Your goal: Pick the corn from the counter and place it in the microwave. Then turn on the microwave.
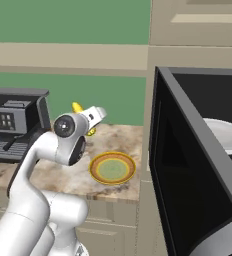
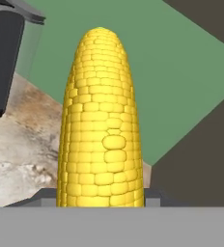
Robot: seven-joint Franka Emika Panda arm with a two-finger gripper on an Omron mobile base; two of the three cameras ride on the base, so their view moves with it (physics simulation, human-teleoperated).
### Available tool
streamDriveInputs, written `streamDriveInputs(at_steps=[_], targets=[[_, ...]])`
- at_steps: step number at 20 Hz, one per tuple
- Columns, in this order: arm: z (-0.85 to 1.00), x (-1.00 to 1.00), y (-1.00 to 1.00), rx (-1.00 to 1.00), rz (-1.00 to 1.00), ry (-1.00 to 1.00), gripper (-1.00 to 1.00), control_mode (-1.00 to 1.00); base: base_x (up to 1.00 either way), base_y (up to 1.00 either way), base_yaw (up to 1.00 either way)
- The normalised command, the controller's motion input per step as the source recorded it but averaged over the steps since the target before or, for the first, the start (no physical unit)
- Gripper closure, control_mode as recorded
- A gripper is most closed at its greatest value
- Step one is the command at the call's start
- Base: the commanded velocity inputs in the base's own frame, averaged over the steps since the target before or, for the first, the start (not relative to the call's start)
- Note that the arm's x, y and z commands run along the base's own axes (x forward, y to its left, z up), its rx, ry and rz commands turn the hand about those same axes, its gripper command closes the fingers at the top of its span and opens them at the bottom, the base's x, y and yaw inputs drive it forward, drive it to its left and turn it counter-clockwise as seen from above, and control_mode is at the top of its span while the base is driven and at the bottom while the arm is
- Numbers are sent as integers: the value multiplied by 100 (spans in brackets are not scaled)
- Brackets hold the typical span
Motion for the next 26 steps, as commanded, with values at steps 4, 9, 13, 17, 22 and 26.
streamDriveInputs(at_steps=[4,9,13,17,22,26], targets=[[14,-20,5,0,1,-2,100,-100,0,0,0],[18,-29,2,0,0,-1,100,-100,0,0,0],[23,-27,4,0,0,-2,100,-100,0,0,0],[20,-26,4,0,0,-2,100,-100,0,0,0],[15,-21,1,-2,0,-3,100,-100,0,0,0],[16,-28,0,-2,0,-5,100,-100,0,0,0]])
